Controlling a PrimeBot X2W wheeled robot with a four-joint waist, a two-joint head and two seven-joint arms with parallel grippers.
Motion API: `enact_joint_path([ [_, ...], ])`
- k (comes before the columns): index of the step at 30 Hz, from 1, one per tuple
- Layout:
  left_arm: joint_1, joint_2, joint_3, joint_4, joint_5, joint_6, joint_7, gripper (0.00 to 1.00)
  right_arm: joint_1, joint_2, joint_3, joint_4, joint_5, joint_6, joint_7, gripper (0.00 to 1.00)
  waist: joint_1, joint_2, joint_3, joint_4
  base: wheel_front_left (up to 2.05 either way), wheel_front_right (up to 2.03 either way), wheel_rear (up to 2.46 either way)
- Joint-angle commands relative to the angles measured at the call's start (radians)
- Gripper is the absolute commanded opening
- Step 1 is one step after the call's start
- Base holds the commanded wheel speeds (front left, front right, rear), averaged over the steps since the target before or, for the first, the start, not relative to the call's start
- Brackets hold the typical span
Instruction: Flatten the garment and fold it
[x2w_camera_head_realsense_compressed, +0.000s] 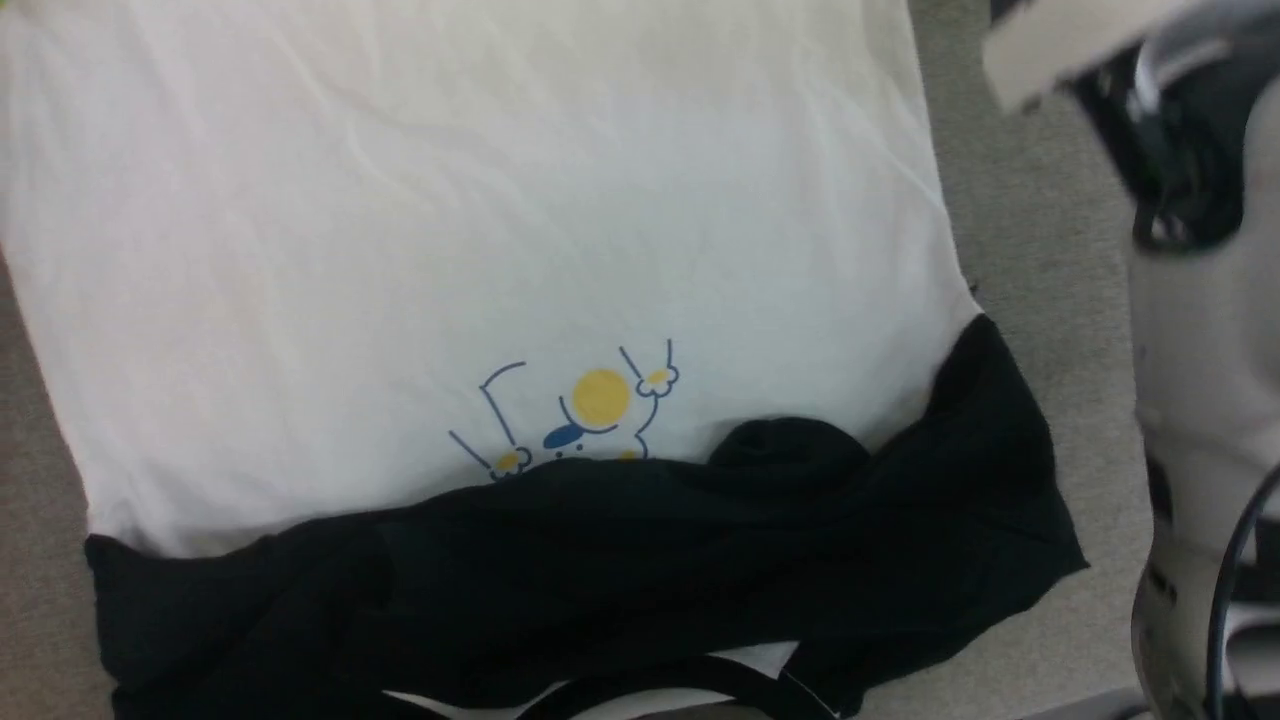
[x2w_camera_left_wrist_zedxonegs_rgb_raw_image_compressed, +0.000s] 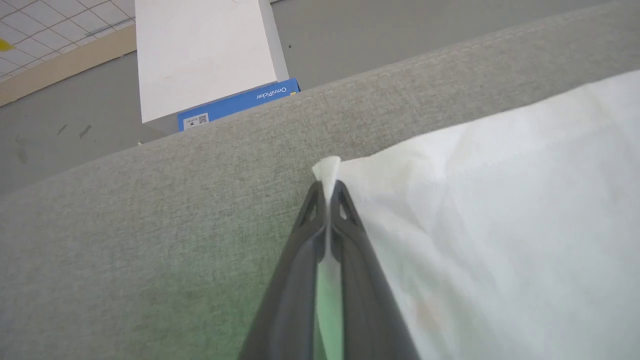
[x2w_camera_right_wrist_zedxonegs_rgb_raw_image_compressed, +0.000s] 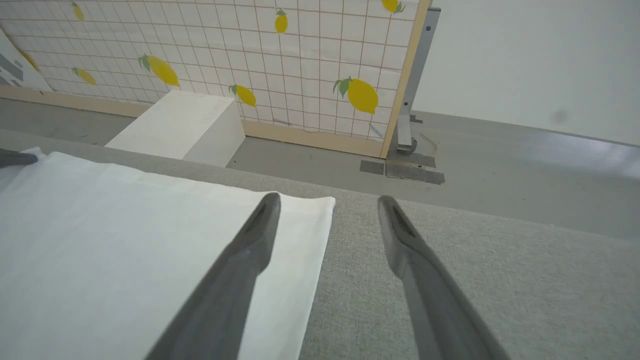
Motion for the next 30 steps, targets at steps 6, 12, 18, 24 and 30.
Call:
enact_joint_path([
  [6, -0.049, -0.090, -0.032, 0.043, -0.011, -0.028, -0.072, 0.00, -0.262, 0.028, -0.093, 0.312, -0.034, -0.002, 0.152, 1.00, -0.0001, 0.0000, 0.025, 0.108, 0.00, 0.00, 0.00],
  [12, -0.077, -0.150, -0.064, 0.070, -0.015, -0.059, -0.132, 0.00, -0.398, 0.032, -0.165, 0.515, -0.184, -0.002, 0.318, 1.00, -0.0001, 0.0000, 0.048, 0.179, 0.00, 0.00, 0.00],
  [18, -0.096, -0.191, -0.085, 0.108, -0.022, -0.085, -0.182, 0.00, -0.464, 0.035, -0.260, 0.591, -0.286, -0.002, 0.450, 1.00, -0.0001, 0.0000, 0.060, 0.223, 0.00, 0.00, 0.00],
  [24, -0.098, -0.207, -0.091, 0.147, -0.030, -0.097, -0.218, 0.00, -0.476, 0.035, -0.277, 0.604, -0.356, -0.002, 0.543, 0.00, -0.0001, 0.0000, 0.060, 0.231, 0.00, 0.00, 0.00],
  [30, -0.139, -0.187, -0.081, 0.159, 0.039, -0.084, -0.383, 0.00, -0.492, 0.035, -0.279, 0.535, -0.390, -0.002, 0.365, 0.00, -0.0001, 0.0000, 0.069, 0.219, 0.00, 0.00, 0.00],
])
